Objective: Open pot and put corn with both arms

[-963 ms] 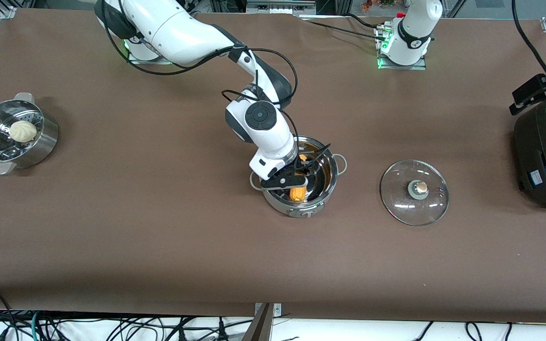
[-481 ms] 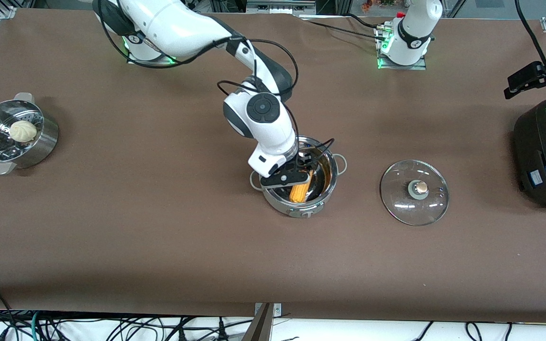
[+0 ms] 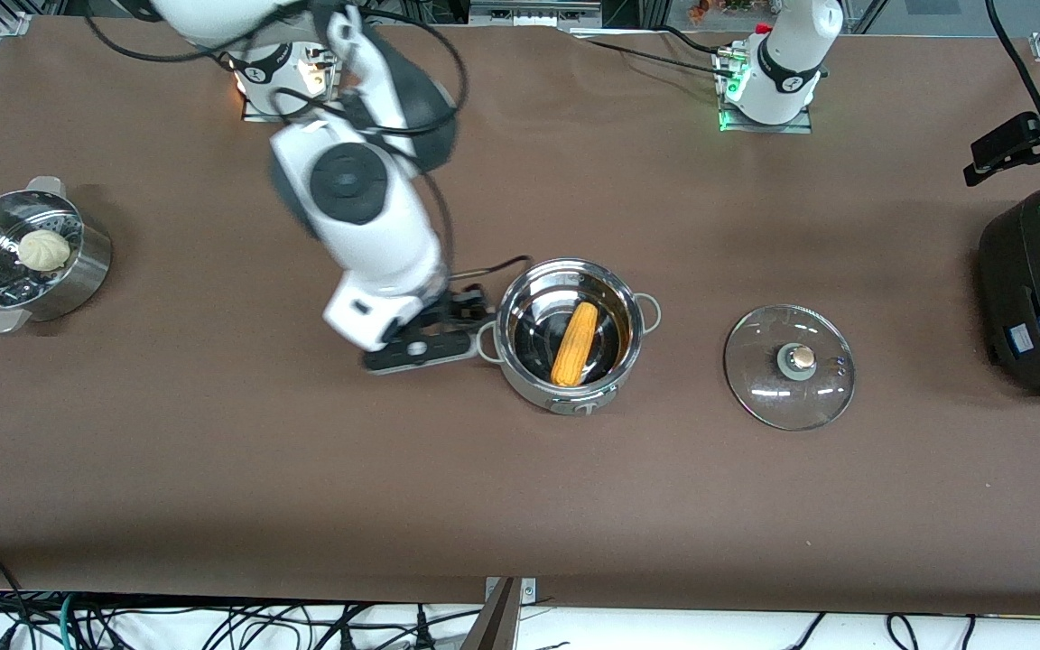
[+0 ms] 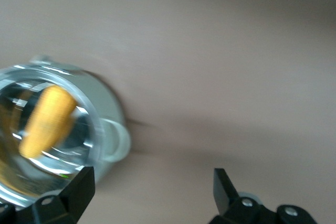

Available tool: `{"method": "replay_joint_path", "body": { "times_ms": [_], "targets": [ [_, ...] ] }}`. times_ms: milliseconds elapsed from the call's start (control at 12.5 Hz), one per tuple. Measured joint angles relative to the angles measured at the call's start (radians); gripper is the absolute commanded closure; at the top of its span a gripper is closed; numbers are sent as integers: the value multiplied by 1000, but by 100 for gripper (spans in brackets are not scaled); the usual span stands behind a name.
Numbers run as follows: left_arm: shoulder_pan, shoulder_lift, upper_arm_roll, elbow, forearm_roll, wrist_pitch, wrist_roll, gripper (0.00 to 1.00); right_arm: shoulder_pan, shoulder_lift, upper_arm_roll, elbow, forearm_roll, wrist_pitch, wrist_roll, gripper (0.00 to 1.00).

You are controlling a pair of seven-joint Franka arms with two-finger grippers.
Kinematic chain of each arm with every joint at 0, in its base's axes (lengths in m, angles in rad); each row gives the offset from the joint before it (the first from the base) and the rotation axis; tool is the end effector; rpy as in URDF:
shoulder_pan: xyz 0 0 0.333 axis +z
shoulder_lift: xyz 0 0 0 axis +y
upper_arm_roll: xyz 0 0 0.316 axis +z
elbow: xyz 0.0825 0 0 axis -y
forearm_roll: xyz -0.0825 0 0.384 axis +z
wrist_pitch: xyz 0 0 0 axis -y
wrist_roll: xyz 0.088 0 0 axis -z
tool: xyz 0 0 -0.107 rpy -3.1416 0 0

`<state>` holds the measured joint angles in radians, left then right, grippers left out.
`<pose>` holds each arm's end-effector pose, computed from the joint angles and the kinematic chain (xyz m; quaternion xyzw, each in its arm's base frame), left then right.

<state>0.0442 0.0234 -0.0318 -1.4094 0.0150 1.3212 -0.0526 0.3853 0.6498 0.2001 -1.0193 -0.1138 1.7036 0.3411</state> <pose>0.5343 0.0088 0.6654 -0.9978 -0.0339 0.0556 0.0081 0.6453 0.3580 0.4806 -0.9940 -0.1069 -0.0186 0.0130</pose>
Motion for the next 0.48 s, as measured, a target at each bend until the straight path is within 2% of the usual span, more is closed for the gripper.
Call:
{"method": "replay_joint_path", "body": {
  "times_ms": [160, 481],
  "targets": [
    [-7, 1, -2, 1, 0, 0, 0, 0, -114, -41, -2, -3, 5, -94, -109, 0],
    [-7, 1, -1, 2, 0, 0, 0, 0, -286, -84, -1, -4, 8, -179, -209, 0]
  ]
}}
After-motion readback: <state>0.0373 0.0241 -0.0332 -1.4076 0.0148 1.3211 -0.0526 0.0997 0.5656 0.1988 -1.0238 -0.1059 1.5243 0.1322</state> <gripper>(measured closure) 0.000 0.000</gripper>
